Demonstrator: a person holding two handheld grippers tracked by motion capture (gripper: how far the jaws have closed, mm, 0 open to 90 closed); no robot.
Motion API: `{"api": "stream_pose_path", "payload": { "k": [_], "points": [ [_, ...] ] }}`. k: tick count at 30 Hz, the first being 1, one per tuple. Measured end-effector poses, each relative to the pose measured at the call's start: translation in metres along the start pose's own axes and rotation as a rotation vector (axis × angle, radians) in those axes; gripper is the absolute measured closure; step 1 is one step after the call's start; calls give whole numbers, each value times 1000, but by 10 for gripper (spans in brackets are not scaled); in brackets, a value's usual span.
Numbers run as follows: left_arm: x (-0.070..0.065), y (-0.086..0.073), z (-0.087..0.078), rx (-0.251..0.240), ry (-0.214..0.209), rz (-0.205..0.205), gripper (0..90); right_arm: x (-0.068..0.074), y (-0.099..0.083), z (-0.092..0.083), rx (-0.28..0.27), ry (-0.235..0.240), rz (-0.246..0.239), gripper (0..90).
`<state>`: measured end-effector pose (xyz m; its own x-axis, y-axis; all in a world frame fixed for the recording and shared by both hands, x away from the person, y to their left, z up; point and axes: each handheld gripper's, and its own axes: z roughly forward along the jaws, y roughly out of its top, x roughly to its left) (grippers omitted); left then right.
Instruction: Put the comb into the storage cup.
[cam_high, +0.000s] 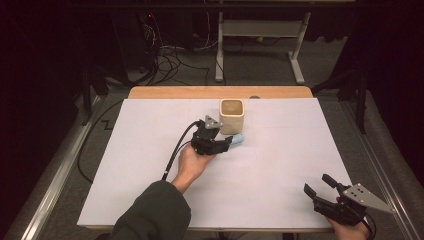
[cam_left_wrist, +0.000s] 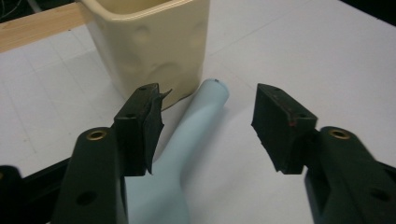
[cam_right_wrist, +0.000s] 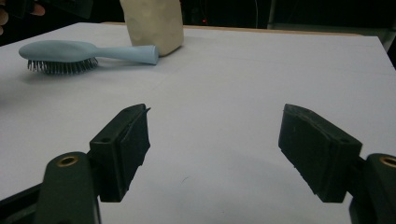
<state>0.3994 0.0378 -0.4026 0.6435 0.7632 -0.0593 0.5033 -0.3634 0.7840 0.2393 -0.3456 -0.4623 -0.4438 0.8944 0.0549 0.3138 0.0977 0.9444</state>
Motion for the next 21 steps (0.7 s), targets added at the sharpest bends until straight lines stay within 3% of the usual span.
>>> {"api": "stream_pose_path", "payload": {
  "k": [4,5,7,8,21],
  "points": [
    [2,3,-2,17,11,-23,455,0,0,0,2,2,-3,249],
    [2,7,-3,62,13,-2,462,0,0,0,3,2,-1,249],
    [1,11,-4,64,26,17,485,0,0,0,3,2,-2,249],
    [1,13,-5,56,12,9,496,0,0,0,3,2,-1,249],
    [-1,41,12,229,15,7,580,0,0,-1,1,1,-6,250]
  ]
}}
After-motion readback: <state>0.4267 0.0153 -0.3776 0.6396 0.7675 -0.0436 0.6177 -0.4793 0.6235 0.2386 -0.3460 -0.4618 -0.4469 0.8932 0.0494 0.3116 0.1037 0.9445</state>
